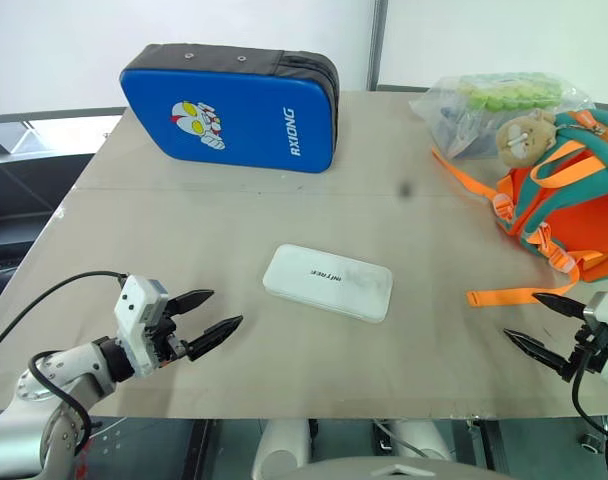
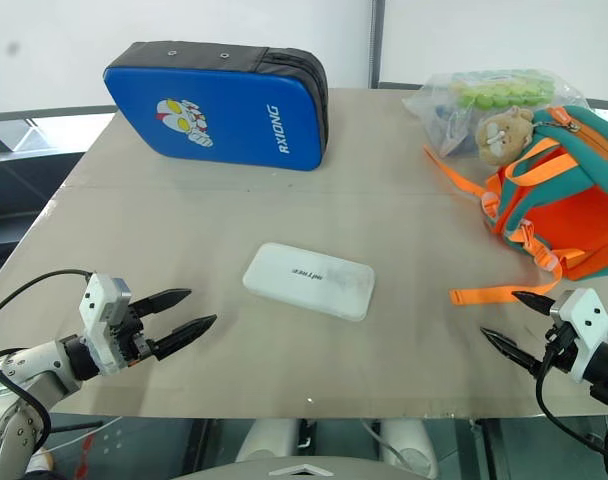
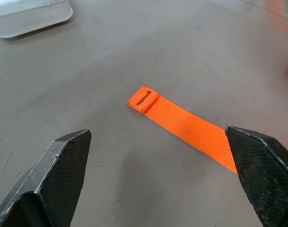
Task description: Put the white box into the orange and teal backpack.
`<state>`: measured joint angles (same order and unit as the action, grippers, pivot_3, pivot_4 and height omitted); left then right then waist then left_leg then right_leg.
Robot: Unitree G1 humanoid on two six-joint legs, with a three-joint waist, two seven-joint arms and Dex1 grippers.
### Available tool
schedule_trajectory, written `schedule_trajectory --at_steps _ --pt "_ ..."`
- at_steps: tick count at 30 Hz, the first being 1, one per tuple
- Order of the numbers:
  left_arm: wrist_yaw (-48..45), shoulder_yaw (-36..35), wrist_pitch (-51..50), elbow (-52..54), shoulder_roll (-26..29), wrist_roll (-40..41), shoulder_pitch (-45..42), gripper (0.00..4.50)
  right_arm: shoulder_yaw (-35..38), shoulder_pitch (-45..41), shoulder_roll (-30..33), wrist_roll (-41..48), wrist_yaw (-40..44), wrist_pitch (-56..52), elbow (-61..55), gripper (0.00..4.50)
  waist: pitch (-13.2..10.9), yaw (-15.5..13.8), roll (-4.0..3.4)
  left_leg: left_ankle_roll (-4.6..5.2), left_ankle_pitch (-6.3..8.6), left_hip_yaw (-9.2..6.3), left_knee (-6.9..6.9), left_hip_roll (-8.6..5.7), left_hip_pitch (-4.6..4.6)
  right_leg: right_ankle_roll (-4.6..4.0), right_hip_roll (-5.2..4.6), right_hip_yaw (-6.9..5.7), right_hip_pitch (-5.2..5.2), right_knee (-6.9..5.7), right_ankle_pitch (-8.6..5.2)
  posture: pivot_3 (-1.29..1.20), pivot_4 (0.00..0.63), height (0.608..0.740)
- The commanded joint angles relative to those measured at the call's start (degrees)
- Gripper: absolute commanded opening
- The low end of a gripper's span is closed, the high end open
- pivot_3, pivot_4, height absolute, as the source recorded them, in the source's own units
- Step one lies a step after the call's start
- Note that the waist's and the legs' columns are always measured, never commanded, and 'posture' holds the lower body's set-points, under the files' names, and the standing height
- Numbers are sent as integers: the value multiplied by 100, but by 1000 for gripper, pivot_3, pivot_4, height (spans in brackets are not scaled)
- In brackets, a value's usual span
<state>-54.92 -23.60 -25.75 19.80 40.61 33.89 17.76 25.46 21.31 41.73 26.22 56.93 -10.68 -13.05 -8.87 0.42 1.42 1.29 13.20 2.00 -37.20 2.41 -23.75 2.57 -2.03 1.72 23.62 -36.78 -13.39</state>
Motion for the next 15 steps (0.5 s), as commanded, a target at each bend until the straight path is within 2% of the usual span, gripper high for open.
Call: schedule_trajectory --at_steps 1,7,8,10,11,12,15 --pt "111 -83 -34 116 37 91 -125 4437 -36 -158 -62 159 -237 -163 -428 4500 0 0 0 0 0 0 0 0 0 0 0 0 0 0 0 0 150 740" --pt "442 -120 -329 51 -89 313 -539 4437 -423 -598 -317 365 -896 -832 -1225 4500 3 7 -1 0 0 -3 -7 4 3 1 7 0 -1 -11 1 0 150 740" --pt "477 -134 -350 21 -122 359 -582 4053 -513 -749 -378 431 -1083 -1023 -1301 4086 4 8 0 0 0 -1 -7 3 2 -1 5 1 -1 -11 2 0 150 740" --pt "696 -66 -508 -20 -153 338 -707 3748 -811 -1065 -492 372 -1464 -1334 -1455 3764 4 10 2 0 0 2 -7 1 -1 -1 3 2 -1 -9 2 0 150 740" --pt "890 7 -657 -2 -181 310 -816 3047 -1069 -1233 -534 203 -1675 -1480 -1537 3120 5 9 3 0 0 3 -8 -1 -2 -1 3 4 0 -8 2 0 150 740" --pt "1080 69 -799 23 -214 294 -924 3009 -1307 -1359 -546 14 -1831 -1568 -1602 3055 5 12 3 0 0 1 -7 -3 0 -1 5 2 -1 -9 2 0 150 740" --pt "1892 376 -1354 94 -340 93 -1408 1547 -2048 -1774 -551 -465 -2247 -1993 -1780 1600 6 0 4 1 -1 -1 -13 -5 0 0 8 -3 -2 -15 2 0 150 740"
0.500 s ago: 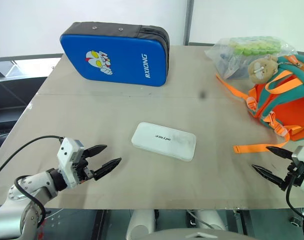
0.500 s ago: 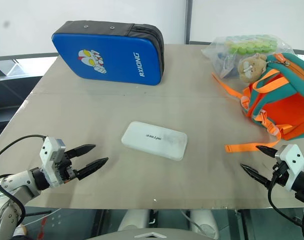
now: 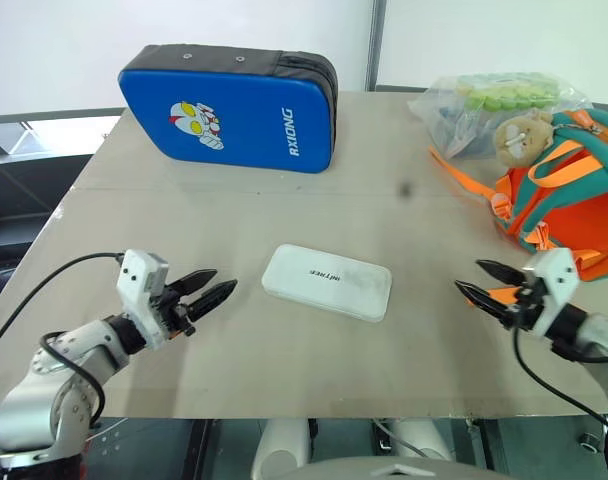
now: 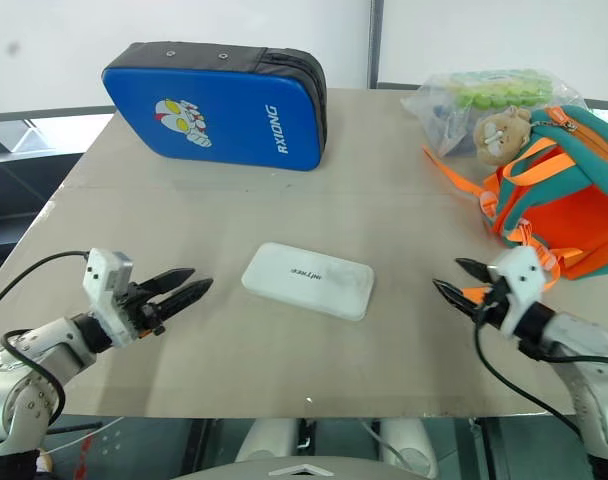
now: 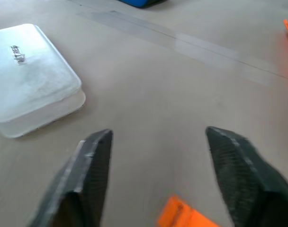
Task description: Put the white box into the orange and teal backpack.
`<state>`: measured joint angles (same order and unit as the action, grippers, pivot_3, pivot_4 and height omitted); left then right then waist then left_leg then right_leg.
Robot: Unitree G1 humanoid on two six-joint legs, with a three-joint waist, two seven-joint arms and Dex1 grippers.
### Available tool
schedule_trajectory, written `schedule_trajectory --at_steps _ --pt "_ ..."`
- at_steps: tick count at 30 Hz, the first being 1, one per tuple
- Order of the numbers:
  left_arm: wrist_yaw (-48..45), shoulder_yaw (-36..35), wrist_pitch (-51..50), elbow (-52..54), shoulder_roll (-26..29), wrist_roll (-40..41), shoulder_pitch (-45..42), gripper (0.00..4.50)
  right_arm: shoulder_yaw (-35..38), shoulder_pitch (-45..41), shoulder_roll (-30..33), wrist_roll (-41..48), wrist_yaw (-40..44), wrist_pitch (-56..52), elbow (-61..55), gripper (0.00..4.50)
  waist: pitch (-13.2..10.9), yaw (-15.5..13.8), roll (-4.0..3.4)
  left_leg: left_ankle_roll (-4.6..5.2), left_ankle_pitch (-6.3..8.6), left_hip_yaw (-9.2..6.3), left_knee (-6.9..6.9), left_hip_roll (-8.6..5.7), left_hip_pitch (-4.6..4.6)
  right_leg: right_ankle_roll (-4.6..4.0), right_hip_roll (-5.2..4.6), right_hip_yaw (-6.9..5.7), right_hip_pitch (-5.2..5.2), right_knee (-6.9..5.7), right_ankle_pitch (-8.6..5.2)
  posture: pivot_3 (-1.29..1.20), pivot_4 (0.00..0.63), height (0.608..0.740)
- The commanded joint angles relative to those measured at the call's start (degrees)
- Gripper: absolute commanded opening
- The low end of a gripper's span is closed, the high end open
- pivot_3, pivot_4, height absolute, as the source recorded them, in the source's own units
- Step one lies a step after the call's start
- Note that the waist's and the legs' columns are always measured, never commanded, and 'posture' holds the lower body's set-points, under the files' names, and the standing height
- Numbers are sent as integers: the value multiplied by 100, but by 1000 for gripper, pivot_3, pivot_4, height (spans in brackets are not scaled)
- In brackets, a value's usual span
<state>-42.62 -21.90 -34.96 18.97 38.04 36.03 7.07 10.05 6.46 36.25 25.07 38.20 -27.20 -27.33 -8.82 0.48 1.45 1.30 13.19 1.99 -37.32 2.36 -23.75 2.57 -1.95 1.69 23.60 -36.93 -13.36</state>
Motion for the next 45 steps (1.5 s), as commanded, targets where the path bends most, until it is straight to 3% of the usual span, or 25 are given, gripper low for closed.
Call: schedule_trajectory --at_steps 1,3,4,11,16,21,25,28,33,36,40,45 --pt "932 340 -617 188 -131 -214 -498 947 -720 -435 -45 -460 -487 -470 -370 985 2 -7 3 0 0 -1 -2 -2 2 0 0 0 -2 -2 0 0 150 740" --pt "1305 662 -852 176 -184 -469 -731 163 -1108 -694 -69 -648 -598 -705 -385 218 3 -5 6 0 0 -4 -4 -6 0 0 1 -1 -2 -4 1 0 150 740" --pt "1469 789 -901 137 -231 -605 -826 30 -1286 -822 -75 -715 -633 -853 -390 68 3 -3 6 0 0 -5 -5 -10 -1 1 1 0 -2 -4 2 0 150 740" --pt "1551 1700 -1170 406 -299 -924 -887 30 -2621 -1824 -217 -779 -290 -1777 -202 68 3 18 7 0 0 -8 0 -11 -2 22 4 0 1 -4 14 0 150 740" --pt "1281 2082 -1205 968 -194 -868 -525 30 -2732 -2321 -441 -921 -165 -1513 461 68 10 28 10 0 0 -5 -4 -10 2 0 1 3 -2 -4 3 0 150 740" --pt "1320 1859 -1442 1255 -323 -629 -250 30 -2453 -2427 -191 -1149 4 -1063 977 68 16 -22 9 0 0 -3 -5 -8 3 0 -3 6 -4 -5 3 0 150 740" --pt "1282 1029 -1966 1066 -470 43 -16 30 -2286 -2413 87 -1351 176 -606 1383 68 16 -14 9 0 0 -1 -5 -9 0 0 -6 6 -3 -4 2 0 150 740" --pt "1000 375 -2590 510 -121 508 71 836 -2235 -2423 189 -1443 276 -390 1576 0 16 16 9 0 0 -2 -4 -10 2 1 1 4 -3 -4 2 0 150 740" --pt "380 -377 -3475 -357 614 1395 -171 3156 -2191 -2464 115 -1556 297 -103 1806 0 20 99 2 0 0 -1 -2 -1 22 -1 21 4 -3 -26 1 0 150 740" --pt "431 -430 -4066 -425 716 1881 -476 4431 -2203 -2481 43 -1610 329 3 1858 0 19 134 1 0 0 -2 -1 0 37 -5 22 9 -3 -51 -4 0 150 740" --pt "1020 -544 -5661 -840 374 2719 -1501 4431 -2190 -2496 -38 -1601 402 106 1839 0 18 130 3 0 0 -3 -4 -5 36 -1 19 14 -4 -61 -4 0 150 740" --pt "2155 -79 -5754 -1449 -78 2936 -2104 4431 -2291 -2511 -176 -1609 556 249 1840 0 18 86 5 0 0 -11 -8 -15 17 19 6 13 0 -55 8 0 150 740"
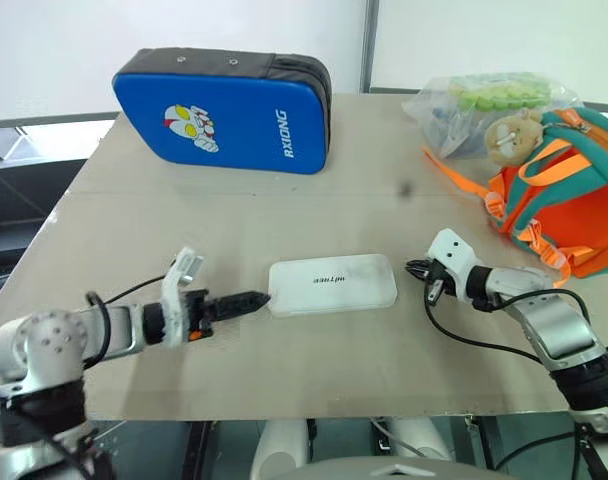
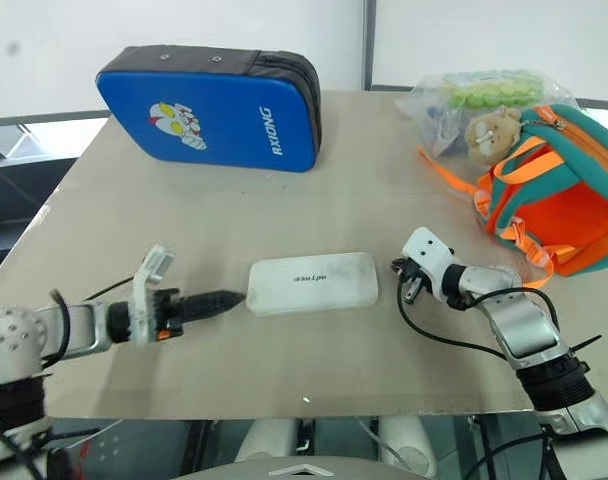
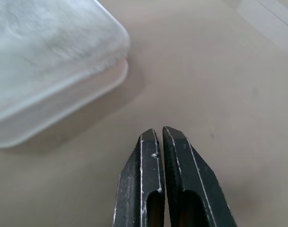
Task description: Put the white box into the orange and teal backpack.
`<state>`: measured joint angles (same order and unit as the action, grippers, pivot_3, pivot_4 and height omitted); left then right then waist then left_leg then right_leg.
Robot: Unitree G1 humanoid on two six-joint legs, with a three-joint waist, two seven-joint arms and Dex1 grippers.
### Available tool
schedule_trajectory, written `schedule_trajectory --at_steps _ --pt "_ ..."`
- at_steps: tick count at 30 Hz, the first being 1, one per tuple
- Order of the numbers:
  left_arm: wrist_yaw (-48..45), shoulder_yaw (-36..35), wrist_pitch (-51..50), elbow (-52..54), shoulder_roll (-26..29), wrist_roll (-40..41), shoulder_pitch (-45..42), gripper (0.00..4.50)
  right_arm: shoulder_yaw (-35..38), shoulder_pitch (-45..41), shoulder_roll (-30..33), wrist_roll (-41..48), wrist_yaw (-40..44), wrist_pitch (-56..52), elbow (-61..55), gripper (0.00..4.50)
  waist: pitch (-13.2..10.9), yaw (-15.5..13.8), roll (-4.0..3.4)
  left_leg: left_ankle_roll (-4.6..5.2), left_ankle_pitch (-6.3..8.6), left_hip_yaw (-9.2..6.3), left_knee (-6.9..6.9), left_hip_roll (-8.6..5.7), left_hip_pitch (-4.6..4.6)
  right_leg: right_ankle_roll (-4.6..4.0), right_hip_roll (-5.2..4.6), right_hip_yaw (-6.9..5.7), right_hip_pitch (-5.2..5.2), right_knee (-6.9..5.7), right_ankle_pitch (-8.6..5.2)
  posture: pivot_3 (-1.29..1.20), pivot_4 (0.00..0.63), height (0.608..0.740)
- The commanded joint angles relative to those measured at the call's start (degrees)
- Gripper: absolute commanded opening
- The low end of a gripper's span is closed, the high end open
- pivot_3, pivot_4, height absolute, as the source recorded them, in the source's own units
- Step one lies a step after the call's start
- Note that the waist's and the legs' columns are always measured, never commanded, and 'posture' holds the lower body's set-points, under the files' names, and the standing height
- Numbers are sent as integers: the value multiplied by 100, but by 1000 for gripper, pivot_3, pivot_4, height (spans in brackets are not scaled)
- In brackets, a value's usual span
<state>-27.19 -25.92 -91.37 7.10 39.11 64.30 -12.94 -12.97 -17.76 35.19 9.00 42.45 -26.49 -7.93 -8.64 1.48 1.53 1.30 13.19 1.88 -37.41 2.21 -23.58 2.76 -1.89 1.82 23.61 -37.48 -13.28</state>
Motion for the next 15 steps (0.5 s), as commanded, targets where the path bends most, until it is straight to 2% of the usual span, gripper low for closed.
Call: schedule_trajectory --at_steps 1,6,9,12,15 --pt "761 385 -113 -348 -280 175 -177 4431 -32 -102 -113 2 171 214 -97 0 2 -45 -6 0 0 0 1 0 1 1 -4 0 0 -1 -1 0 150 740" --pt "1116 651 -113 -891 -701 125 -475 4431 -386 -325 -543 -29 389 337 142 0 12 -158 -20 -1 -1 -6 -1 -8 16 -18 -8 -5 -16 -6 -12 0 150 740" --pt "1109 627 -113 -1196 -999 64 -678 4431 -616 -475 -814 -148 462 442 393 0 17 -200 -31 -1 -1 -5 1 -9 93 -24 -9 -7 -84 7 -18 0 150 740" --pt "1069 517 -113 -1373 -1243 27 -841 4431 -698 -521 -966 -228 493 513 516 0 23 -251 -37 -1 -1 -17 -1 -9 99 -21 -20 -19 -100 14 -19 0 150 740" --pt "1009 468 -113 -1415 -1340 100 -839 3620 -657 -473 -996 -264 500 547 537 0 28 -249 -39 0 -1 -17 -3 -12 97 -25 -29 -20 -107 22 -16 0 150 740"
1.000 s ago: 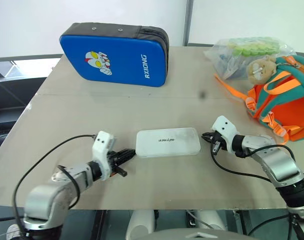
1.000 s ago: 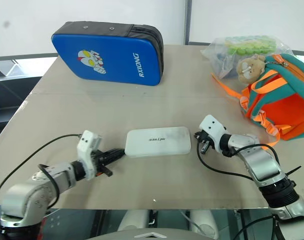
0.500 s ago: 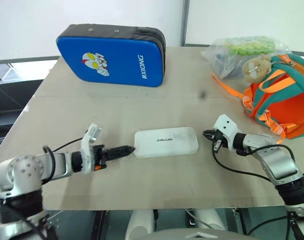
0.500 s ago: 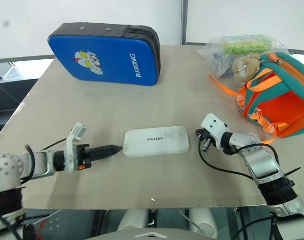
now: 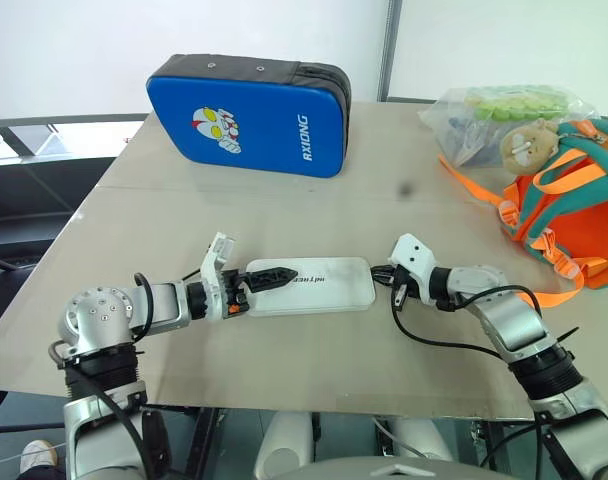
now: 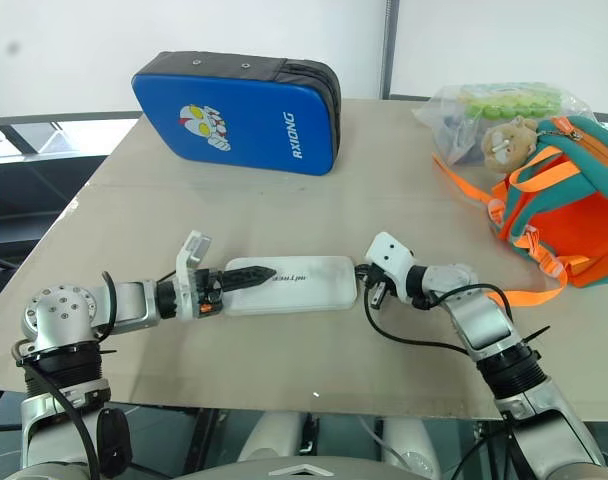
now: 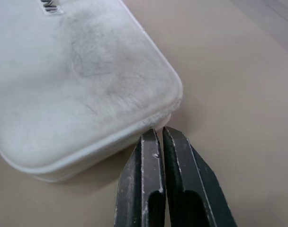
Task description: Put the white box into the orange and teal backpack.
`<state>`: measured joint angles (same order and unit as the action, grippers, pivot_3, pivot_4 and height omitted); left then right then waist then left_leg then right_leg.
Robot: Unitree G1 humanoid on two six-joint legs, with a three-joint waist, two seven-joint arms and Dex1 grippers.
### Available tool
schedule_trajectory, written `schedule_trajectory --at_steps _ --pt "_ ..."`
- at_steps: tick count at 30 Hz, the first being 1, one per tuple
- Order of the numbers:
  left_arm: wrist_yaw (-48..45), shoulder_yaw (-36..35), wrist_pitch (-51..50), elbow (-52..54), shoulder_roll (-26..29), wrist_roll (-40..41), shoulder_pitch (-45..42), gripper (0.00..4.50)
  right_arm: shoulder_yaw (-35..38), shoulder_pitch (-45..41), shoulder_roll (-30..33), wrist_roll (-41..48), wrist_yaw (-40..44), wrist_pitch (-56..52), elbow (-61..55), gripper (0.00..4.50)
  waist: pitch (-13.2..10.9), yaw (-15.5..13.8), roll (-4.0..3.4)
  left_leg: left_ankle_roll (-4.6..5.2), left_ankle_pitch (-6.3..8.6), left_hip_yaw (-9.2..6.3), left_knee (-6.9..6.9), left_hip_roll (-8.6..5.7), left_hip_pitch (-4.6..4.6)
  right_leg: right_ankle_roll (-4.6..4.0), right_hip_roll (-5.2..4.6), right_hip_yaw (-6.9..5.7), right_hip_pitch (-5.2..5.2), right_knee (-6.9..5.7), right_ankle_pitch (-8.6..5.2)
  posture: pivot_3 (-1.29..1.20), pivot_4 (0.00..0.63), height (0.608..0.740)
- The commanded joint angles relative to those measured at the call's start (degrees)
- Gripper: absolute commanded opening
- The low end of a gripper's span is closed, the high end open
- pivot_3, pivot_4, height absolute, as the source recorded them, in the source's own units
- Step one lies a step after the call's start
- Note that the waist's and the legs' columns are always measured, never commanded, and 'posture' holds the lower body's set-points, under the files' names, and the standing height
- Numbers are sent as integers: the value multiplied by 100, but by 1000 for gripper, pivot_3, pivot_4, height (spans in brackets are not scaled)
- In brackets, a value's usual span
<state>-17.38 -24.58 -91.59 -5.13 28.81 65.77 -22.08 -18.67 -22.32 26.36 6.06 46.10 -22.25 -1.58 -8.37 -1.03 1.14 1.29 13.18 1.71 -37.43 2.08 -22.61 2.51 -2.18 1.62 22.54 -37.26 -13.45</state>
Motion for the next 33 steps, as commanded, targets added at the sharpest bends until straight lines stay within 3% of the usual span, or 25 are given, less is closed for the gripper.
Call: schedule_trajectory --at_steps 1,4,7,11,16,17,20,22,28,30,33 --pt "19 285 -91 -169 -337 -10 99 3170 -38 19 -108 25 96 131 -126 0 0 5 0 0 0 0 0 0 -2 0 0 0 0 4 0 0 150 740" --pt "79 105 -91 -81 -430 40 202 1838 285 152 -109 87 -121 104 -319 0 4 -13 8 0 0 -16 1 1 -20 0 -3 -15 0 22 1 0 150 740" --pt "116 -71 -89 78 -467 87 281 1085 1028 306 -138 416 -482 -234 -713 0 3 -14 9 0 0 -25 1 1 -28 0 -9 -23 -2 31 1 0 150 740" --pt "52 -234 303 541 -552 174 332 1010 2305 539 -122 1173 -932 -847 -1449 0 -1 -11 11 0 0 -25 2 1 -35 -1 -18 -27 0 33 2 0 150 740" --pt "-110 -195 1056 1251 -668 131 374 1005 3668 949 88 1419 -1738 -1413 -2227 2125 -5 12 16 -1 1 -30 15 2 -42 -2 -50 -40 6 42 2 0 150 740" --pt "-175 -132 1313 1414 -689 43 381 1005 3884 1029 132 1416 -1885 -1487 -2331 2234 -10 20 13 -1 1 -30 16 2 -45 -2 -50 -40 9 43 2 0 150 740" --pt "-221 -30 1927 1738 -822 -106 339 1005 4313 1273 282 1336 -2264 -1745 -2640 3745 -10 30 8 -1 0 -27 18 2 -84 -4 -50 -34 50 44 3 0 150 740" --pt "-305 93 2436 1956 -919 -295 302 1005 4581 1228 208 1488 -2607 -2108 -2804 3745 -12 53 6 0 -1 -23 17 3 -123 -4 -41 -27 89 42 5 0 150 740" --pt "-651 624 3458 2444 -887 -831 237 1005 4867 697 -252 1818 -3517 -2929 -2831 3745 -19 53 3 -1 0 1 24 2 -125 -2 11 -5 99 45 4 0 150 740" --pt "-627 638 3552 2418 -846 -837 175 1005 4896 703 -273 2140 -3462 -3318 -2977 3745 -20 33 5 0 0 4 23 3 -125 -2 14 -1 99 45 4 0 150 740" --pt "-557 559 3595 2406 -824 -703 118 1005 5141 1078 -66 3299 -2820 -4063 -3534 3745 -24 26 4 1 0 10 23 4 -130 1 17 -4 100 46 3 0 150 740"
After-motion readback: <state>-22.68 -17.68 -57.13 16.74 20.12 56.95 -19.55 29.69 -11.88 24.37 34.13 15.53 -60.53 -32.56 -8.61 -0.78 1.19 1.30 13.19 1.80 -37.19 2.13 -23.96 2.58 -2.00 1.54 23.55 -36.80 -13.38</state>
